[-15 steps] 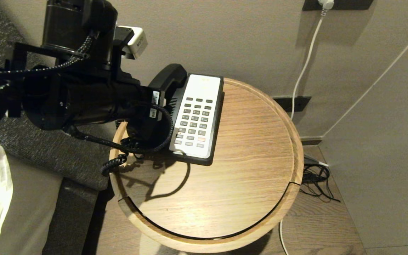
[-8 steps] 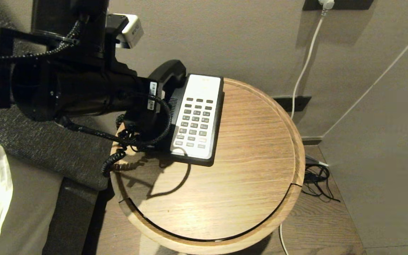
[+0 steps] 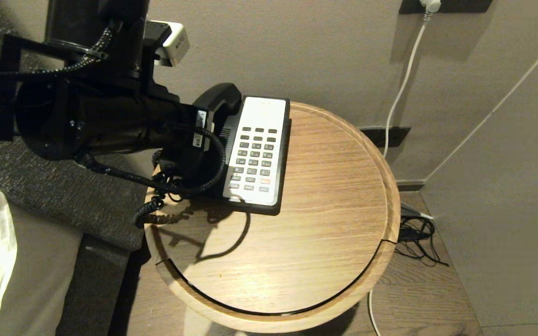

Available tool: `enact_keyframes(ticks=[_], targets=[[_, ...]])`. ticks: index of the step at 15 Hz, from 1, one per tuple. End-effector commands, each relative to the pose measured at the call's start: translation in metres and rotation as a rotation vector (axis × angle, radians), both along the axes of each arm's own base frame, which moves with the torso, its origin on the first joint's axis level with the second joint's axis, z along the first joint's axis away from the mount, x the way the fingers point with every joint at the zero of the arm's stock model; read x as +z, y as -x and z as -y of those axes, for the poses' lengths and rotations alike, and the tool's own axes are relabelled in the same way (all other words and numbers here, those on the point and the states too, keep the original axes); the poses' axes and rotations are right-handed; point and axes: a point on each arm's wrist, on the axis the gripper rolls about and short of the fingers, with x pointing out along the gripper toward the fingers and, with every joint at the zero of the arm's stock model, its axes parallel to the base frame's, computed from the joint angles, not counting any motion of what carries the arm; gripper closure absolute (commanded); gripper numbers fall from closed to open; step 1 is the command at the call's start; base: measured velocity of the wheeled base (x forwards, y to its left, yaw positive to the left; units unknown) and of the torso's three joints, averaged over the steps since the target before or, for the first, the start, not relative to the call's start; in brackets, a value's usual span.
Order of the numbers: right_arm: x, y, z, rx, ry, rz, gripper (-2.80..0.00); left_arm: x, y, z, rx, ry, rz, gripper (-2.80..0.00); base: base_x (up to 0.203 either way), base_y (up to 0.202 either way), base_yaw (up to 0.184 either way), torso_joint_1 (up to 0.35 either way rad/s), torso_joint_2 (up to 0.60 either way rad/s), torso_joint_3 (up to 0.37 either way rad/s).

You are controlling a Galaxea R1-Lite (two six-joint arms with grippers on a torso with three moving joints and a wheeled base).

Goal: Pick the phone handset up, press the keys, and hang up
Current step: Put the handset back

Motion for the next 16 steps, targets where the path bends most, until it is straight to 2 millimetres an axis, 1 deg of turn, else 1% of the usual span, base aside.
enact_keyframes(ticks=[1,4,9,12,16], targets=[[-0.003,-0.001,0.0,0.002,-0.001,-0.013,0.0,0.0,0.001,0.001,0.0,-0.002,-0.002,0.0,0.0,0.0,0.0,0.0,0.0,0.0],[-0.005,-0.002,-0.001,0.004,0.001,-0.02,0.0,-0.002,0.005,0.006,-0.013,-0.012,-0.008,0.0,0.0,0.0,0.0,0.0,0.0,0.0],[-0.008,-0.011,-0.004,0.004,0.005,-0.026,0.0,-0.005,0.003,0.01,-0.002,-0.045,-0.039,0.0,0.0,0.0,0.0,0.0,0.0,0.0],[-0.014,-0.014,-0.005,0.005,0.014,-0.042,0.0,-0.007,0.001,0.012,0.008,-0.057,-0.056,0.0,0.0,0.0,0.0,0.0,0.0,0.0],[-0.015,-0.013,-0.005,0.007,0.019,-0.039,0.0,-0.009,0.001,0.025,-0.021,-0.048,-0.063,0.0,0.0,0.0,0.0,0.0,0.0,0.0]])
